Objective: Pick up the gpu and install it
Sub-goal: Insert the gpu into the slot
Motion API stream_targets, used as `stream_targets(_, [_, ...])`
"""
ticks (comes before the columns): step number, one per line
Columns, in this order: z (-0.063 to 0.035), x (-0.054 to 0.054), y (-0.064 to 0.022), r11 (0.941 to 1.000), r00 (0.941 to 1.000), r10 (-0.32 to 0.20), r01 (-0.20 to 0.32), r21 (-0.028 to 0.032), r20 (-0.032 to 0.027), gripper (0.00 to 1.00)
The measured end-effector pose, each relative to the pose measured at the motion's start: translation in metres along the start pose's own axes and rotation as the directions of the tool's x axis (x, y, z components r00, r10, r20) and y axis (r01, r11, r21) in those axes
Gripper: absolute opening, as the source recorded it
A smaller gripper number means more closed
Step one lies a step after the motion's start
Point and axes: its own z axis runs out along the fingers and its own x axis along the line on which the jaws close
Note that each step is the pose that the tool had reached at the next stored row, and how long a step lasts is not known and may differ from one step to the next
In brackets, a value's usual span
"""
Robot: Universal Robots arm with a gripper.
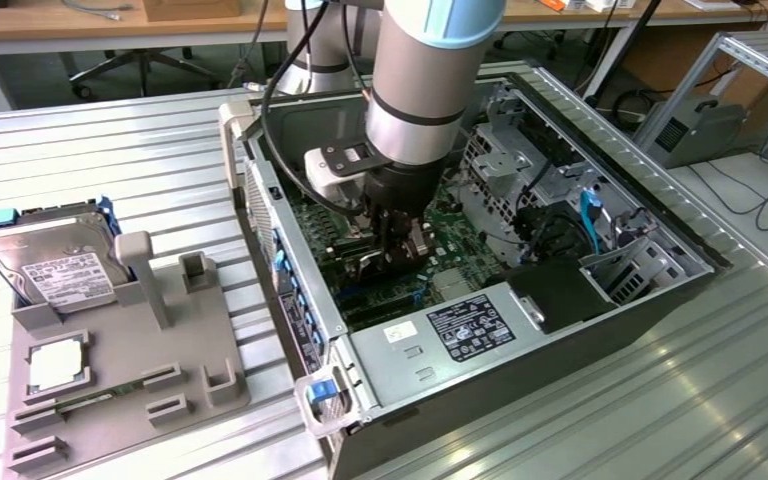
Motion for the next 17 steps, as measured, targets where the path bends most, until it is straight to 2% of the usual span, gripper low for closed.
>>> stream_targets(17, [0.0011, -0.0028, -0.0001, 1.0000, 1.0000, 0.000, 0.000, 0.0002, 0.0001, 0.26])
